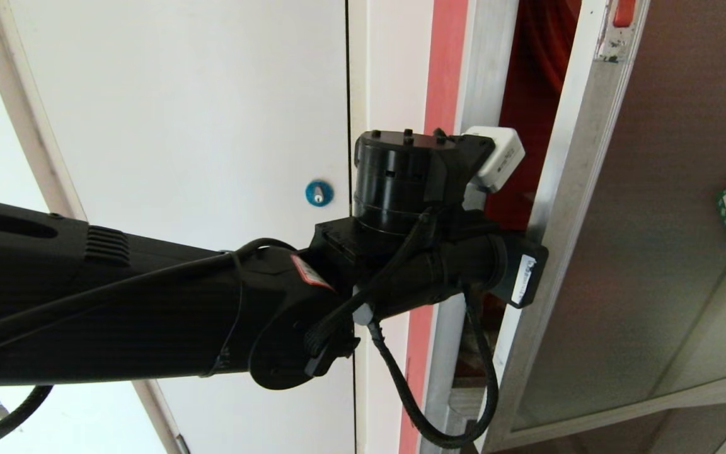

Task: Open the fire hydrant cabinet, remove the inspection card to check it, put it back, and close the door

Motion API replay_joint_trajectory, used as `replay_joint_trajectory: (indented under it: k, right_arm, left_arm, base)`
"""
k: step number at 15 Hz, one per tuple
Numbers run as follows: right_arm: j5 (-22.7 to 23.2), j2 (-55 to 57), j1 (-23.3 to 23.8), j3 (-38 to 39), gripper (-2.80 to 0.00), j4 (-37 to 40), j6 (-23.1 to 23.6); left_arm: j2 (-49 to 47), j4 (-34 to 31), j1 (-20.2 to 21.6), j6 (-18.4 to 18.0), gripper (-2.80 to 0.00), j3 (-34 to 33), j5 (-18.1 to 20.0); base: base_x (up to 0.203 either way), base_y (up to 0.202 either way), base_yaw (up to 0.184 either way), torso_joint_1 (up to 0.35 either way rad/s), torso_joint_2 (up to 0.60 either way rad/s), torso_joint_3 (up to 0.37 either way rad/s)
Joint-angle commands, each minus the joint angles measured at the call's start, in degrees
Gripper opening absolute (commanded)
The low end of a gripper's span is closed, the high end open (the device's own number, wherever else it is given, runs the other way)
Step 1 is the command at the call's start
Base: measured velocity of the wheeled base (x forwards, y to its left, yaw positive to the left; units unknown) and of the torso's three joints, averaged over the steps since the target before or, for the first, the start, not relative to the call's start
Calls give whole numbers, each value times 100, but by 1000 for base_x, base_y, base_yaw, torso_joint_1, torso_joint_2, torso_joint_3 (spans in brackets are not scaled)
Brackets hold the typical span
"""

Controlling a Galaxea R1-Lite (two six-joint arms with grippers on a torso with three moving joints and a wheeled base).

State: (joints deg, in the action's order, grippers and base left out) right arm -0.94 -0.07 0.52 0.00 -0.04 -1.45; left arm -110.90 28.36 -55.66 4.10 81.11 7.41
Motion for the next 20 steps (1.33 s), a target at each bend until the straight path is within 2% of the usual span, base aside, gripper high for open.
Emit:
replay_joint_trajectory:
  k: [1,4,20]
  right_arm:
    - [-3,-1,0,0,-280,-4,-4]
    - [-3,-1,0,0,-280,-5,-4]
    - [-3,-1,0,0,-280,-4,2]
  left_arm:
    - [267,28,-110,10,-280,-288,12]
    - [394,29,-369,21,-280,-534,15]
    - [416,21,-1448,30,-280,-495,23]
  base:
    - [0,0,0,0,0,0]
    - [0,0,0,0,0,0]
    - [0,0,0,0,0,0]
